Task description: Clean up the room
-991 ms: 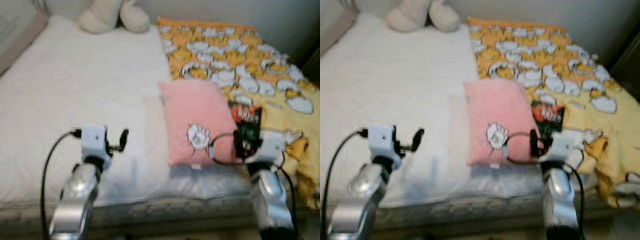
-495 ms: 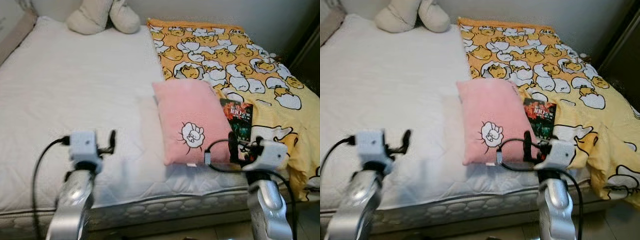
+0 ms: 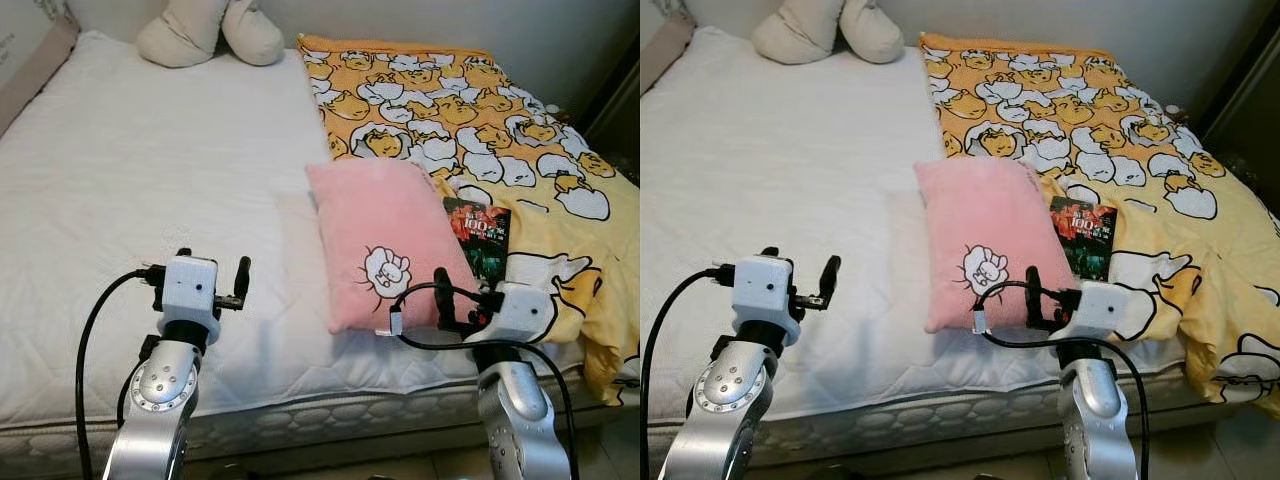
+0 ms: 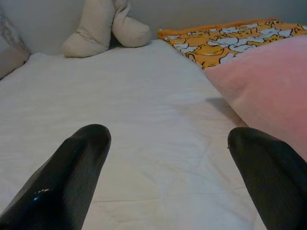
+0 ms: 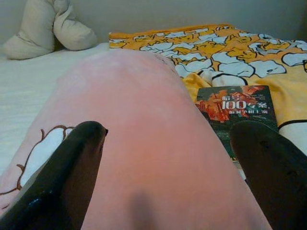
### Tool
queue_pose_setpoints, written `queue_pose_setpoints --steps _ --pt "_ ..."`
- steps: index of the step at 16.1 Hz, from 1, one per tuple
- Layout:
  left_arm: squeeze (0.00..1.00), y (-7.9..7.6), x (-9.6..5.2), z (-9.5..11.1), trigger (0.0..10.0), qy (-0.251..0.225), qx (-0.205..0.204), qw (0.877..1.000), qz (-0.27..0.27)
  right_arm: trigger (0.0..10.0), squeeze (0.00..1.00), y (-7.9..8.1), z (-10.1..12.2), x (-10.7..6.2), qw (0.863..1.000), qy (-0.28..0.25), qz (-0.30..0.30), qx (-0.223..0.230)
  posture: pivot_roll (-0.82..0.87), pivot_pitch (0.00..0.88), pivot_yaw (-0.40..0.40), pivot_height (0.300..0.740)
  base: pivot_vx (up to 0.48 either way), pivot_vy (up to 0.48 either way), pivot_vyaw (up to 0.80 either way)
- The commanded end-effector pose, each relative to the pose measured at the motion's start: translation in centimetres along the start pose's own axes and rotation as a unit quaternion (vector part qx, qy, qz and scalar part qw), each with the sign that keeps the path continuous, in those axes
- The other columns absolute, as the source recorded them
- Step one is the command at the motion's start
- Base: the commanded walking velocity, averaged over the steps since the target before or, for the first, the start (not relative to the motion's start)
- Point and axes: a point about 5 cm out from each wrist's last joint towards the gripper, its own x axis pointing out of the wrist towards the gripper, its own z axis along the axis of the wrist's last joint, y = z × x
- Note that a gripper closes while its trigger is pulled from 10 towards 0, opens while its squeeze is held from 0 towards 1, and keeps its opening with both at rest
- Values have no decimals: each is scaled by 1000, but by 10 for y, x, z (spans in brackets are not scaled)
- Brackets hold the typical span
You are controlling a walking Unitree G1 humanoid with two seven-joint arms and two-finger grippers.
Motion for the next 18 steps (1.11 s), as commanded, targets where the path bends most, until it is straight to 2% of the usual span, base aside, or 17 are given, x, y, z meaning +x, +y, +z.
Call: queue_pose_setpoints --steps 1,3,6,8,10,11,12,13,15,17,18 --pt "1000 1 3 6 10000 -13 5 1000 1 10000 1000 0 5 4 1000 -3 5 -9 20 0 -53 719 0 0 0" --pt "1000 11 7 2 10000 2 0 1000 27 10000 1000 2 7 9 1000 -6 7 -21 23 0 -53 719 0 0 0" --pt "1000 21 16 6 10000 -13 28 999 34 10000 1000 4 9 14 1000 -7 10 -28 27 0 -49 719 0 0 0" --pt "1000 21 23 12 10000 -26 22 999 21 10000 1000 3 8 16 999 -4 2 -32 29 0 -44 719 0 0 0" --pt "1000 17 29 27 10000 -66 31 997 -1 10000 1000 4 10 19 999 -9 4 -43 23 0 -39 719 0 0 0" --pt "0 17 30 34 10000 -91 56 994 -1 10000 1000 4 13 20 998 -17 2 -59 20 0 -36 719 0 0 0" --pt "0 17 32 40 10000 -111 79 991 1 10000 910 4 15 23 998 -22 0 -62 18 0 -34 719 0 0 0" --pt "0 17 35 40 10000 -106 77 991 4 10000 0 3 16 24 998 -22 -2 -61 15 0 -32 719 0 0 0" --pt "0 16 38 31 10000 -72 39 997 -1 10000 0 3 16 26 998 -21 -4 -62 11 0 -28 719 0 0 0" --pt "0 11 34 19 10000 -33 -13 999 -15 10000 0 2 16 26 998 -18 -7 -63 10 0 -30 719 0 0 0" --pt "0 10 33 16 10000 -26 -19 999 -15 10000 0 1 15 26 998 -17 -8 -63 10 0 -30 719 0 0 0"
